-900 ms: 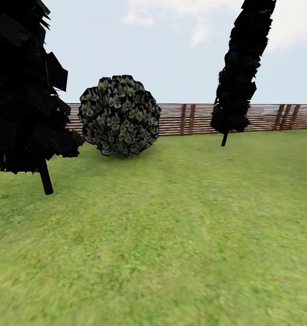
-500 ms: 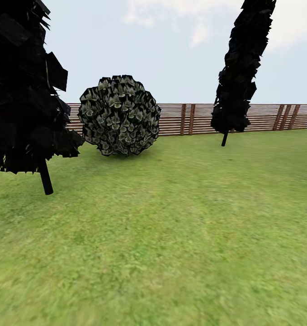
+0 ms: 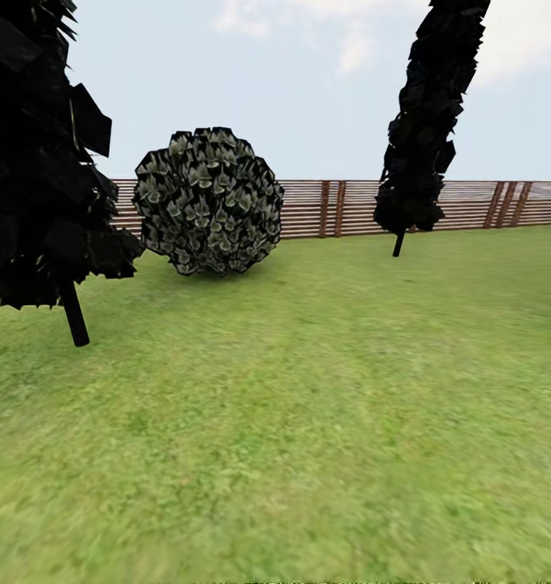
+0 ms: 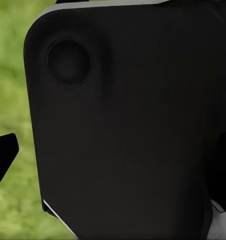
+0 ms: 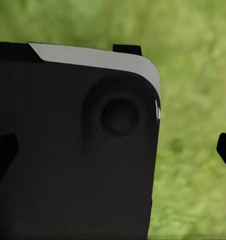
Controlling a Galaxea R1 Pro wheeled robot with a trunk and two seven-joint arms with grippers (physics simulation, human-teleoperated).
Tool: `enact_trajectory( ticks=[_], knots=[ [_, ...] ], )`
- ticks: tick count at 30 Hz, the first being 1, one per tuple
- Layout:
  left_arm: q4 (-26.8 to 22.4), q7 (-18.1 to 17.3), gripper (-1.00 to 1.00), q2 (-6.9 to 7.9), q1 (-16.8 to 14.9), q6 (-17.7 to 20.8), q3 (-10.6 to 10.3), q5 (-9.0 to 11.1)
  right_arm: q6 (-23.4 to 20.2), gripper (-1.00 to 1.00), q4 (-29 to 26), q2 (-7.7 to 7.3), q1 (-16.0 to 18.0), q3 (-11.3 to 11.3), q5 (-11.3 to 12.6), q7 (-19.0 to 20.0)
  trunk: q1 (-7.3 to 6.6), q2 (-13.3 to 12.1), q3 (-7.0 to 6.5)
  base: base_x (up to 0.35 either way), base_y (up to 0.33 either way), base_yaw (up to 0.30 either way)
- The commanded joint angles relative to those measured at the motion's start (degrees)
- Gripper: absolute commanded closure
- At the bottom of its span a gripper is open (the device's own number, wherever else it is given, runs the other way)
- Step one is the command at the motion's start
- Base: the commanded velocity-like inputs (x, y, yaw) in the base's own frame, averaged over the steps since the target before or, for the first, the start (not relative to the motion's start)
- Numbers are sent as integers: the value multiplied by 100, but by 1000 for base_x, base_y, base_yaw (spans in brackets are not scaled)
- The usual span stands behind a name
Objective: Take the three Easter eggs out of the wicker basket on the lawn in the garden, then place them on the lawn next to a single tree (choose any tree) so that all three eggs are next to the same tree and none are left in the basket.
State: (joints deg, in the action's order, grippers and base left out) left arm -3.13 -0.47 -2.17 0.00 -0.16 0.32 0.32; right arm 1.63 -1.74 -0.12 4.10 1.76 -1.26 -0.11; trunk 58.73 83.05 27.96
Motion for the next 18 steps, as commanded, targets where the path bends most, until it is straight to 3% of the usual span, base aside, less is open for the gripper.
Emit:
enact_trajectory(
  ticks=[1,18],
  knots=[
    [-4,-5,-100,-1,0,-2,3,3,19,-100,3,-3,7,16,-14,0,0,3,15,0,0,-110],
    [-3,3,-100,-3,0,-2,-3,3,28,-100,1,-6,12,18,-15,-1,0,3,154,0,0,-152]
  ],
)
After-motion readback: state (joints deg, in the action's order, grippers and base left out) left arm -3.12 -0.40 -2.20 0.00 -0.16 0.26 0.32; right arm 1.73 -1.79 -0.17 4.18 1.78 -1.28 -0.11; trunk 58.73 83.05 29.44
